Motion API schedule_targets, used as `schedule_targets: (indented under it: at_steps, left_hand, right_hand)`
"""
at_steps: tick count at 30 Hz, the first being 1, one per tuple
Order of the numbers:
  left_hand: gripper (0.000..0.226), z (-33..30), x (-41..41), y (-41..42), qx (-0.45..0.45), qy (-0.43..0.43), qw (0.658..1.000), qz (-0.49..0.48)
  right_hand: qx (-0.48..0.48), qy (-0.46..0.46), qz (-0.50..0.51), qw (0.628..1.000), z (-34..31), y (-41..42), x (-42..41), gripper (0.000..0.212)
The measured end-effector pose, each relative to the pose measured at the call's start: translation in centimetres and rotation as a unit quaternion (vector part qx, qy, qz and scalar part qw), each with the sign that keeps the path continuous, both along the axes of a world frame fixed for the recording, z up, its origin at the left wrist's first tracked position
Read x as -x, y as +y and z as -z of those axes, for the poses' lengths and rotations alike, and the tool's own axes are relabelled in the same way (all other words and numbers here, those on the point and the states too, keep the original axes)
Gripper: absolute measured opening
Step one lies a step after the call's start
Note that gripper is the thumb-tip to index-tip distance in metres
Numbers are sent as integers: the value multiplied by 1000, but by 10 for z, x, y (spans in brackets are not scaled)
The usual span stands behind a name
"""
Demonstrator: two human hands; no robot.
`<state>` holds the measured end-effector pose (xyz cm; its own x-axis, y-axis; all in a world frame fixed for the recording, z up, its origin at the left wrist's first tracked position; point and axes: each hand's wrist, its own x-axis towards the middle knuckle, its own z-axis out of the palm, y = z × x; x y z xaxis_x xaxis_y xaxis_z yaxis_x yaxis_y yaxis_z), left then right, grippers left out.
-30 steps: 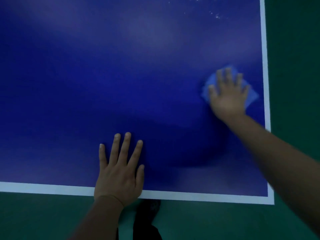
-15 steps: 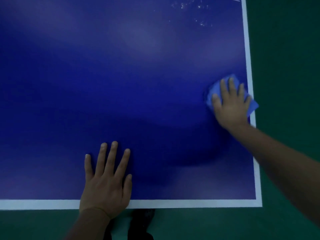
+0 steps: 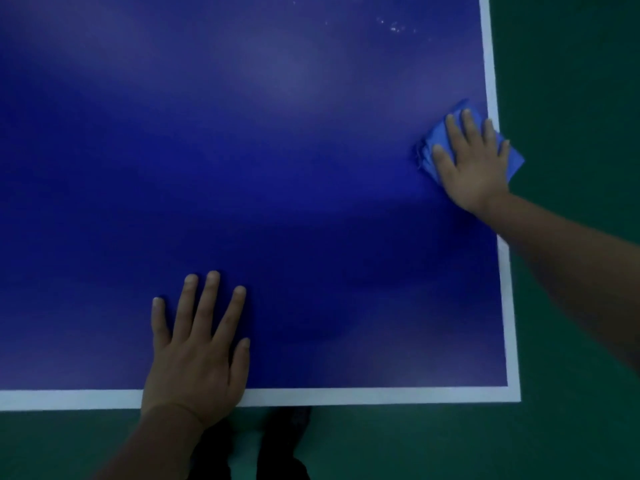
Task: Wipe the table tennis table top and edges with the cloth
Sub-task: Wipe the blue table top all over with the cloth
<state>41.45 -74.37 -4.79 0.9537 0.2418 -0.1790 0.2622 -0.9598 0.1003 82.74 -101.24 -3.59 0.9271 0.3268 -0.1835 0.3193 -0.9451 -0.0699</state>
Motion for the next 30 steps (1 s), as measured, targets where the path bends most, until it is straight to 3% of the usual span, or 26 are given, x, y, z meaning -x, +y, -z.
schedule_targets:
  at_steps: [5,8,10,17,20,26,28,30]
  left_hand:
    - [68,0,0,0,-1,-19,1000,-2]
    - [68,0,-1,-1,-3,-18,1000,-3]
    - [68,0,-1,0,-2,-19,1000,-3]
    - [68,1,0,0,4,-26,1000,-10]
    - [68,0,0,-1,13,-24,1000,-15]
    - [68,-1,-1,-1,43,-27,998,-22]
    - [70,-1,0,-1,48,-24,998,-24]
    - [71,-2,-1,-1,55,-27,998,-26]
  right_hand:
    - [-9,7,-20,1000,1,-75,159,69]
    - [-14,22,-85,996,1,-100,235,67]
    - [-12,23,-99,995,1,-95,216,67]
    - [13,14,50,999,-2,-31,65,70]
    - [7,7,43,999,0,-40,97,69]
    - [-13,30,26,999,-1,-114,283,70]
    - [-4,42,21,999,0,-123,299,69]
    - [8,31,79,996,-1,-106,282,71]
